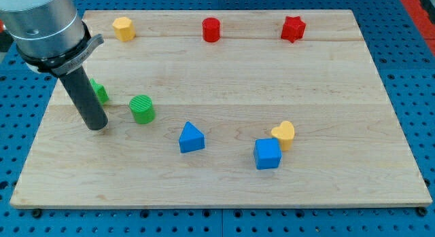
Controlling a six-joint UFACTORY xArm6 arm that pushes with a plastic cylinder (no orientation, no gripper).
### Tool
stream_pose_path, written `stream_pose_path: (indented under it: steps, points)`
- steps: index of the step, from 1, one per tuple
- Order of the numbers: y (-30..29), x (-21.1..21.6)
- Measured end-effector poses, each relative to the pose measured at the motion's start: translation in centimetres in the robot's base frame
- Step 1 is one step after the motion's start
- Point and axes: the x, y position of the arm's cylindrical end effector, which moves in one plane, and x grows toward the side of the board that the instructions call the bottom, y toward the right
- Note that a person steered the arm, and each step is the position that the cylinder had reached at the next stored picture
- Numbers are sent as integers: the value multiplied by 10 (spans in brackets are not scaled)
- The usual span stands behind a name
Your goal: Separate the blue cube from the yellow heart
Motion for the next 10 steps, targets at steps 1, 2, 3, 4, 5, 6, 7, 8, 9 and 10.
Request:
stream_pose_path:
  steps: [1,2,3,4,5,6,7,8,9,10]
  points:
    - [0,0]
    - [2,1]
    - [4,11]
    - [24,11]
    - [56,36]
    - [128,61]
    - [196,61]
    - [274,61]
    - [322,68]
    - [346,91]
